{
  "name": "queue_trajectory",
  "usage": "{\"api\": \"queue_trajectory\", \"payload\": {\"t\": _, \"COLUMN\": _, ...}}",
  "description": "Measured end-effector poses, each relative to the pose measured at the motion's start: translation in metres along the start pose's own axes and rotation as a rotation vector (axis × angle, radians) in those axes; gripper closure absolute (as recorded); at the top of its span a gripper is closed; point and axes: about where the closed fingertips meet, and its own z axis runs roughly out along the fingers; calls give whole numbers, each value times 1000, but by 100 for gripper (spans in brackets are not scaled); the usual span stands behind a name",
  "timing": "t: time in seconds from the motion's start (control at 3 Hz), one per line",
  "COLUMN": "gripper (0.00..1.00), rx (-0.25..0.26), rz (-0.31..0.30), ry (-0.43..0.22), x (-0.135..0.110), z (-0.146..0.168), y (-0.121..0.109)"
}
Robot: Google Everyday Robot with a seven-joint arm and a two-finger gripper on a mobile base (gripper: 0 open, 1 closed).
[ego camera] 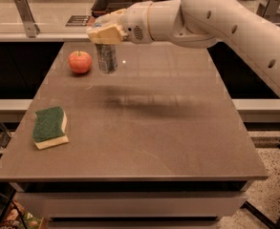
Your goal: Move redbull can near apple
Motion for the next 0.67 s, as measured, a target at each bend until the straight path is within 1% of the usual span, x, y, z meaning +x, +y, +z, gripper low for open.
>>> {"api": "queue_trajectory", "payload": {"t": 0.67, "gripper": 100, "rx": -47, "rz": 45, "ry": -25, "x": 25, "z": 39, "y": -4}}
